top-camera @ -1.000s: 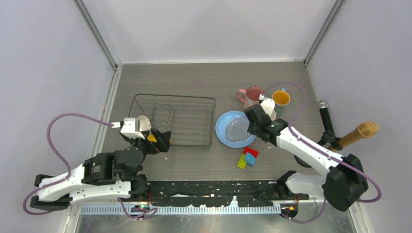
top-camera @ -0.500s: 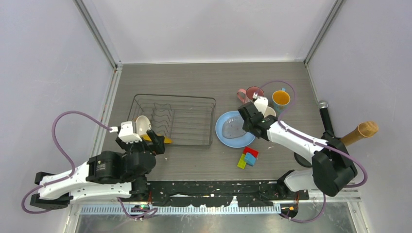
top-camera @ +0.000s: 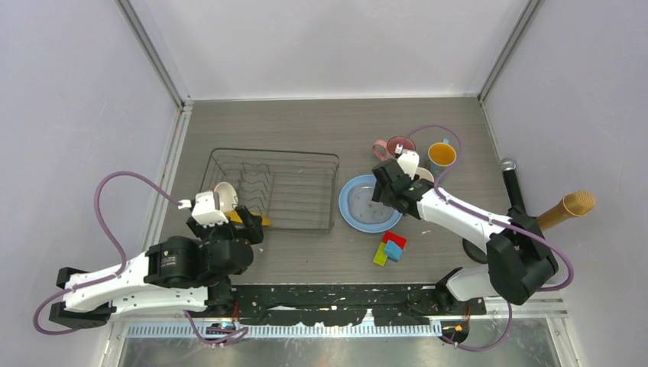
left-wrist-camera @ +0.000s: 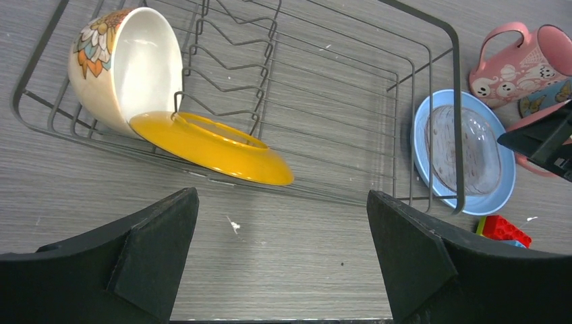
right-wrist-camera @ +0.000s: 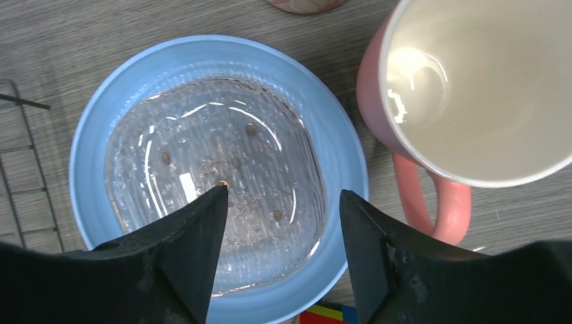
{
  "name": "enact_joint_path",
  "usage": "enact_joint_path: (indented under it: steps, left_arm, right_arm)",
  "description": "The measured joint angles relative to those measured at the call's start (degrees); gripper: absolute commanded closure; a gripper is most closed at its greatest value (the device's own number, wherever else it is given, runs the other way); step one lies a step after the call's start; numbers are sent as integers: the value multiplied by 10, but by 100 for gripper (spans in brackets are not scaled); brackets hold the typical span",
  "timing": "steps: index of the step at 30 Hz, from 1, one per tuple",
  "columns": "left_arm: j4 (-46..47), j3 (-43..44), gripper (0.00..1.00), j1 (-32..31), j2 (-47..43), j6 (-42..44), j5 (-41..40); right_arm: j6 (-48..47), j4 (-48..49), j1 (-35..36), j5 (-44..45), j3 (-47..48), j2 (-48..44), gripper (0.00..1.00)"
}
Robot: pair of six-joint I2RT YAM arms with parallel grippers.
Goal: Unload the mixed dishes from the dish rack
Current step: Place the plate at the center of the board, then pick up the plate from the dish rack.
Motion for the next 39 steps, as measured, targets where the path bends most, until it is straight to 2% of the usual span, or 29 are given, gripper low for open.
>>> enact_joint_path:
  steps: [5, 9, 12, 17, 21, 24, 29, 39]
  left_arm:
    - [21, -5, 0, 0, -2, 3, 8]
    - [26, -8, 0, 13, 0, 3, 21]
    - [30, -8, 0, 37, 9, 3, 34]
    - [50, -10, 4, 110, 39, 14, 79]
    - [96, -19, 10, 207, 65, 54, 140]
    - [138, -31, 13, 254, 75, 82, 177]
    - [181, -42, 17, 287, 95, 100, 209]
    - [214, -66, 23, 323, 106, 100, 211]
  right_arm:
    - [-9, 0, 0, -28, 11, -10, 14]
    - [-20, 0, 0, -46, 14, -45, 9]
    - [-30, 1, 0, -58, 19, -85, 2]
    - [-37, 2, 0, -61, 19, -148, 1]
    - [-41, 0, 0, -61, 15, -180, 1]
    - [-44, -5, 0, -58, 9, -193, 1]
    - [-51, -21, 0, -47, 2, -208, 1]
    - [-60, -39, 0, -30, -7, -236, 1]
